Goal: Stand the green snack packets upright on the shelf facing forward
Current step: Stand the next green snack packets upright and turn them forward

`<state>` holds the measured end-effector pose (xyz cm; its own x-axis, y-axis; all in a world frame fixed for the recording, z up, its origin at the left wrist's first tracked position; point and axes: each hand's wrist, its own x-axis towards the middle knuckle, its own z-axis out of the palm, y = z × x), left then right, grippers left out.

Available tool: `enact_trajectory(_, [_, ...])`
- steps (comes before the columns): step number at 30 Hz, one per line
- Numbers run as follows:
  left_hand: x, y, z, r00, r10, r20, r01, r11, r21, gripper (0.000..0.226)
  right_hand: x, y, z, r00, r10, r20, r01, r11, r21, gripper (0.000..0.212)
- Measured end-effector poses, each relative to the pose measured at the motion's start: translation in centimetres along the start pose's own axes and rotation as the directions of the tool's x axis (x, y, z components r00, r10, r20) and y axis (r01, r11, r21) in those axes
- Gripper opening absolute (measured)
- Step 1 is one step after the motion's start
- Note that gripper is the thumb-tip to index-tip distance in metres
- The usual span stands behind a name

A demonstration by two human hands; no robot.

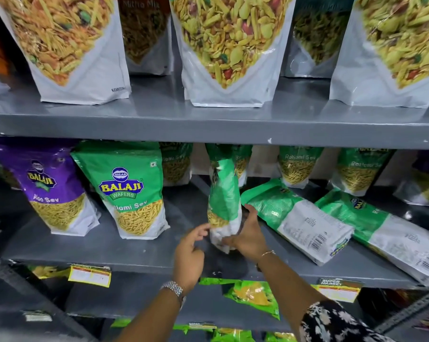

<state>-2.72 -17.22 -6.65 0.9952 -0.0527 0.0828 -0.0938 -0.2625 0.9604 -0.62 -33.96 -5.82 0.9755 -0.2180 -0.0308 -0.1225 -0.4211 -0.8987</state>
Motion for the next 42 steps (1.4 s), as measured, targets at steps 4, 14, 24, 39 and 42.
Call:
enact_trajectory(4, [3.0, -0.2, -0.8, 0.998, -0.062, -0.009, 0.062, 0.997, -0.039, 0.065, 1.3, 1.1, -2.2, 0.989, 0.016, 0.144, -0.032, 0.993, 0.114, 0.071])
enact_trajectory(14, [8.3, 1.7, -0.7, 0.971, -0.215, 0.100, 0.235, 0.934, -0.271, 0.071, 5.3, 0.6, -4.3, 0.914, 0.203, 0.352, -0.203, 0.978, -0.038, 0.034])
enact_trajectory(24, [6.3, 1.3, -1.5, 0.974, -0.224, 0.014, 0.218, 0.930, -0.296, 0.035, 6.1, 2.4, -0.2, 0.979, 0.129, 0.161, -0.115, 0.989, -0.092, 0.053])
enact_trajectory(39, [6.0, -5.2, -0.9, 0.974, -0.012, 0.226, 0.168, 0.708, -0.686, 0.043, 1.4, 1.6, -17.5, 0.960, 0.260, -0.108, -0.251, 0.614, -0.749, 0.105])
enact_trajectory(42, [4.1, -5.8, 4.8, 0.925, -0.262, 0.276, 0.374, 0.763, -0.528, 0.032, -0.5, 3.0, -15.4, 0.975, 0.193, -0.110, -0.189, 0.466, -0.864, 0.134])
